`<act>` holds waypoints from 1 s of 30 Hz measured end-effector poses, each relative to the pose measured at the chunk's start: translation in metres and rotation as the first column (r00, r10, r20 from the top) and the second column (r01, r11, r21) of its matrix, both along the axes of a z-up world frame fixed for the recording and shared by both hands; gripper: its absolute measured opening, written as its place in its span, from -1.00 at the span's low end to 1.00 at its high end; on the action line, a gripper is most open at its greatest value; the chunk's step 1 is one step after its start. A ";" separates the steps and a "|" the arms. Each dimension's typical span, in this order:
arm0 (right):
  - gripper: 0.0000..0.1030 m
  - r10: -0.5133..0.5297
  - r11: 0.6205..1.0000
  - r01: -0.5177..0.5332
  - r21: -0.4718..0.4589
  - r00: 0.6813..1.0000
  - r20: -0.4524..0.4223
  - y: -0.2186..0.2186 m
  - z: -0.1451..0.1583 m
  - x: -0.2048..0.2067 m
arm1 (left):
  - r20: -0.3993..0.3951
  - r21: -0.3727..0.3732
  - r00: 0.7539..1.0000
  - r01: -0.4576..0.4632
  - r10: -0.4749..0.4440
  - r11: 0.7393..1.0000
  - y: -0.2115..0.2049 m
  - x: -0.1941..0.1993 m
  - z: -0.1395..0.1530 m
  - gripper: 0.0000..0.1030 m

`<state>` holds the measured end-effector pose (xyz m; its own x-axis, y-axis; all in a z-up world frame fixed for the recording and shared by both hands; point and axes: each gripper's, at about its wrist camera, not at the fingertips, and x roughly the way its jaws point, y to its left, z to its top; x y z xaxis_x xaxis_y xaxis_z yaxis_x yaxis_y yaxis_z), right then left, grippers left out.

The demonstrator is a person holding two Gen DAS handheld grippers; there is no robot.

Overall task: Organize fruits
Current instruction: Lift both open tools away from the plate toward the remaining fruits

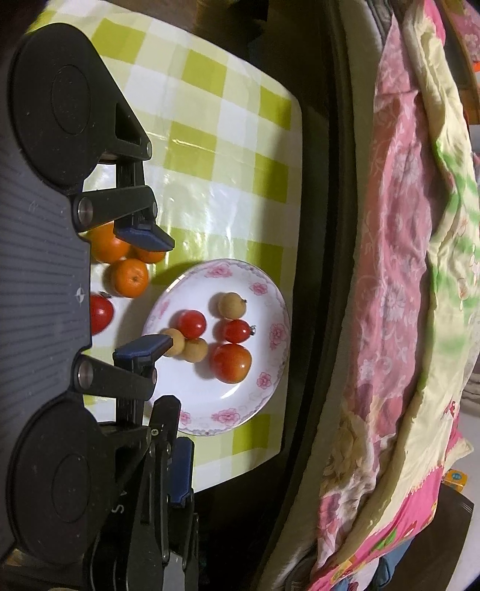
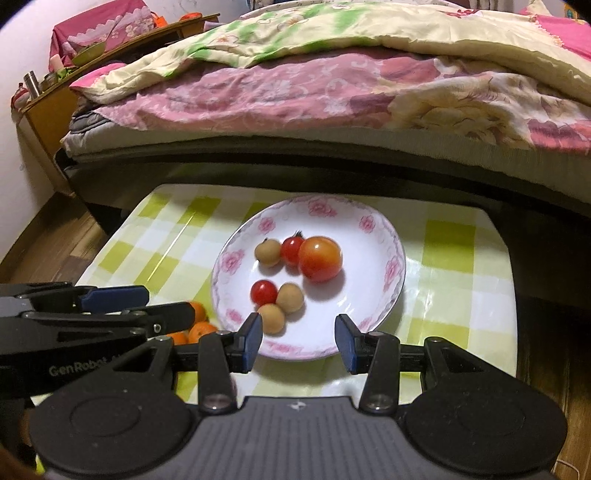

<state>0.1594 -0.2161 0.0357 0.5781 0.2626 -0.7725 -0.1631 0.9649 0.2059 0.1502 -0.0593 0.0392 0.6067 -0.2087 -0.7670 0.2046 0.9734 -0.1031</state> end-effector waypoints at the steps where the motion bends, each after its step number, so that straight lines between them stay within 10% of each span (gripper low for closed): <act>1: -0.04 0.003 1.000 -0.003 0.002 1.000 -0.002 0.001 0.000 -0.003 | -0.001 0.001 1.000 -0.002 0.002 1.000 0.002 -0.002 0.000 0.14; 30: -0.04 0.155 0.988 -0.155 0.013 0.983 -0.099 0.049 -0.028 -0.017 | -0.087 0.007 0.995 -0.051 0.052 0.999 0.045 -0.023 -0.018 0.23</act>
